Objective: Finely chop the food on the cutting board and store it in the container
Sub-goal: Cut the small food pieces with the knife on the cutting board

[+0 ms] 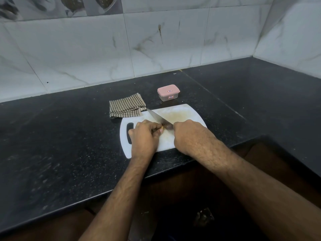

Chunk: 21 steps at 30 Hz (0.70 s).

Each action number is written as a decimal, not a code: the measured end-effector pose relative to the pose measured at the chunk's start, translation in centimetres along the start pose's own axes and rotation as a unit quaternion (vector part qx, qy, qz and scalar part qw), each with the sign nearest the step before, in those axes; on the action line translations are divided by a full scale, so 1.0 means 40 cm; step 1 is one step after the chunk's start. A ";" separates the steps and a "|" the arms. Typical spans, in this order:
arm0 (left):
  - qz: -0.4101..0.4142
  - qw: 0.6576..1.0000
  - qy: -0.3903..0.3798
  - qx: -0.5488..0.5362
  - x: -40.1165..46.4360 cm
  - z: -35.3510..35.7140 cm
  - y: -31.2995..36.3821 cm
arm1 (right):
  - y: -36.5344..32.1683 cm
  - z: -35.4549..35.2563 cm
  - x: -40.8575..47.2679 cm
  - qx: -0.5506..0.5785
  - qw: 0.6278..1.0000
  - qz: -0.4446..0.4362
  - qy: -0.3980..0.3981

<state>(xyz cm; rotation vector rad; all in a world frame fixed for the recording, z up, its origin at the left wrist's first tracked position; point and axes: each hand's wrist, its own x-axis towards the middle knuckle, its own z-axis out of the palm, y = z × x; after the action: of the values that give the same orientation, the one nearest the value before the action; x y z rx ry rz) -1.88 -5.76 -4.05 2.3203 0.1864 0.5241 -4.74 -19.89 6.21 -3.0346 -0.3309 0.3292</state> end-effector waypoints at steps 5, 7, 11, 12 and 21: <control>0.000 1.000 0.001 -0.018 0.003 0.005 -0.009 | -0.002 -0.002 0.016 0.013 1.000 0.001 -0.024; -0.004 1.000 0.000 -0.027 0.005 0.008 -0.013 | -0.001 0.004 0.024 0.009 1.000 -0.002 -0.024; -0.002 0.999 0.006 -0.046 0.006 0.009 -0.019 | -0.001 0.014 0.038 0.008 0.999 -0.009 -0.033; -0.002 0.999 0.005 -0.050 0.007 0.010 -0.021 | 0.001 0.014 0.042 0.012 0.999 -0.013 -0.035; -0.006 0.995 0.009 -0.094 0.012 0.019 -0.032 | 0.016 -0.016 0.069 0.000 0.997 -0.023 -0.079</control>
<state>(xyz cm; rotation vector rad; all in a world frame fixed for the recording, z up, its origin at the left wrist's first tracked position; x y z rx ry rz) -1.11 -5.18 -5.28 2.1298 0.1535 0.5335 -1.82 -19.94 6.21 -3.0024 -0.4107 0.5674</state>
